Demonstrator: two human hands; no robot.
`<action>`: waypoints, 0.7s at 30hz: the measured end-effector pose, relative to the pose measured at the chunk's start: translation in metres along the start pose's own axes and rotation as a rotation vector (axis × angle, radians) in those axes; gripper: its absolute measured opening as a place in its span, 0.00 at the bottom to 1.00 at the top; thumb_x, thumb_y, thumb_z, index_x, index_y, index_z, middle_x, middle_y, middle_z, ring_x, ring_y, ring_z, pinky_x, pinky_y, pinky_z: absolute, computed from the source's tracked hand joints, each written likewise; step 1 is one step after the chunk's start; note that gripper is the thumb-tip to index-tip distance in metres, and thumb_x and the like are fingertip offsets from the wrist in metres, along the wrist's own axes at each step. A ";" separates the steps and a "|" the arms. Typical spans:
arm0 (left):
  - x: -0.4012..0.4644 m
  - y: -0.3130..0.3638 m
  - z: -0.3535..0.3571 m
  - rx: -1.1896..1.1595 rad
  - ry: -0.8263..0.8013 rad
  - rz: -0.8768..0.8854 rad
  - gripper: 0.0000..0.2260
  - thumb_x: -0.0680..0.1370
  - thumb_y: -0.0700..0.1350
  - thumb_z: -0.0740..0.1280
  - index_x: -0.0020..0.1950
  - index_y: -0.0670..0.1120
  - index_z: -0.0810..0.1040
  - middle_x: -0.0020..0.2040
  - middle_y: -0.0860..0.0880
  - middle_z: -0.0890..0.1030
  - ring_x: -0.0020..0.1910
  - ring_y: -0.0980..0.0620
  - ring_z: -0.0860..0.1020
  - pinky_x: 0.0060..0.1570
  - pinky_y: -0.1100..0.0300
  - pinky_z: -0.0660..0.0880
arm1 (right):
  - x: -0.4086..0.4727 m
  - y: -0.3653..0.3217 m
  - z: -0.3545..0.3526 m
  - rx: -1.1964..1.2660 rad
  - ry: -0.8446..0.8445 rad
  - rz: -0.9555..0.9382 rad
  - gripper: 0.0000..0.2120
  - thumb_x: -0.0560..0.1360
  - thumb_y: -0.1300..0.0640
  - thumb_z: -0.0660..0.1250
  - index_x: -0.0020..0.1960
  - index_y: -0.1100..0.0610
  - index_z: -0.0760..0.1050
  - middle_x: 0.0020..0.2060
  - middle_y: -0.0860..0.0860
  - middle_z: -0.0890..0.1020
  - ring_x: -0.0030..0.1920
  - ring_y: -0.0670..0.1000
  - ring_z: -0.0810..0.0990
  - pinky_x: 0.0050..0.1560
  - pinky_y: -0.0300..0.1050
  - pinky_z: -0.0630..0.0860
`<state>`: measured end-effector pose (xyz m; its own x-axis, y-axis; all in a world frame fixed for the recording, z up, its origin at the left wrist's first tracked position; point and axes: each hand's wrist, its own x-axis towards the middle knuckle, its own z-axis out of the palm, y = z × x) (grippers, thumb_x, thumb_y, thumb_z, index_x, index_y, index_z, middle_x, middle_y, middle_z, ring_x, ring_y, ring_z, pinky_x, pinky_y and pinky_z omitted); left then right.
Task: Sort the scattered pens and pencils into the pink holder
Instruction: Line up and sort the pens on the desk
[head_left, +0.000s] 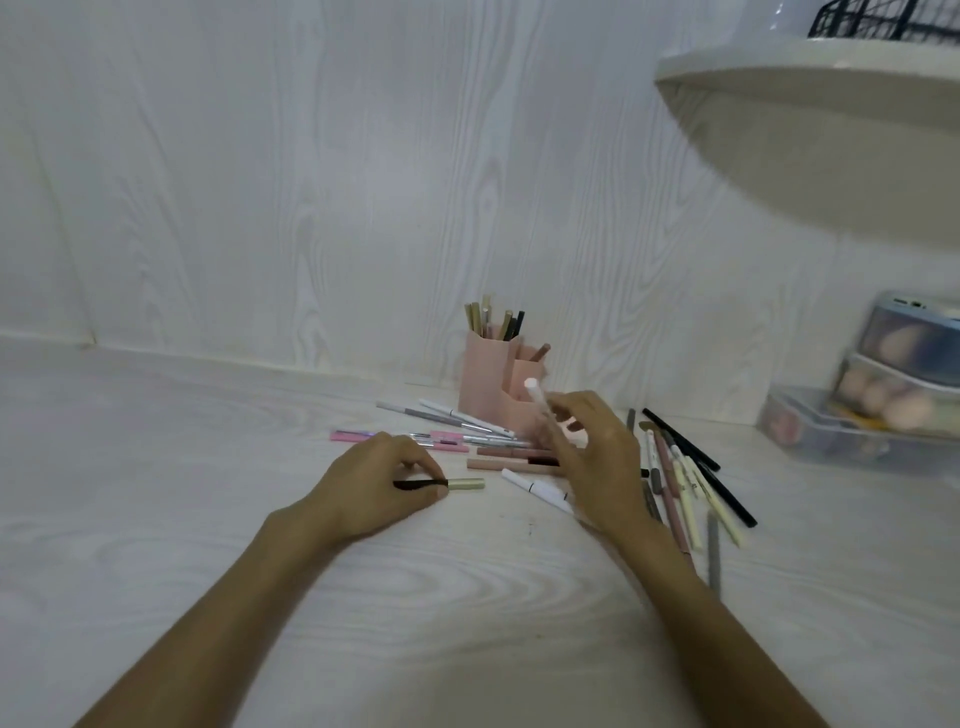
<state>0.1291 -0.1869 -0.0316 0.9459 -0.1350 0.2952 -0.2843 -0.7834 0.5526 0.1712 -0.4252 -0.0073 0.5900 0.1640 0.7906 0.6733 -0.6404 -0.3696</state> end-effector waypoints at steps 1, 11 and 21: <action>-0.001 0.001 0.001 0.008 0.031 0.000 0.04 0.72 0.56 0.70 0.45 0.59 0.81 0.47 0.61 0.81 0.50 0.61 0.75 0.47 0.61 0.72 | 0.006 -0.002 -0.003 0.100 0.079 0.092 0.09 0.75 0.55 0.67 0.53 0.57 0.78 0.44 0.48 0.81 0.44 0.47 0.79 0.45 0.43 0.77; 0.000 -0.011 -0.002 0.082 0.212 -0.095 0.18 0.70 0.49 0.65 0.59 0.52 0.79 0.53 0.54 0.80 0.55 0.51 0.74 0.53 0.58 0.68 | 0.070 -0.007 0.019 0.136 0.090 0.236 0.21 0.78 0.60 0.63 0.69 0.50 0.62 0.41 0.46 0.79 0.34 0.37 0.78 0.35 0.28 0.74; 0.003 -0.016 -0.002 0.176 0.423 -0.305 0.09 0.70 0.48 0.66 0.49 0.52 0.81 0.44 0.53 0.81 0.49 0.49 0.75 0.51 0.56 0.68 | 0.064 0.006 0.043 0.019 -0.203 0.258 0.24 0.78 0.60 0.59 0.73 0.53 0.60 0.52 0.52 0.75 0.47 0.49 0.75 0.49 0.46 0.75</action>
<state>0.1364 -0.1737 -0.0376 0.8256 0.3415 0.4492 0.0579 -0.8432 0.5345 0.2322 -0.3867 0.0201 0.8179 0.1457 0.5566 0.4968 -0.6668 -0.5554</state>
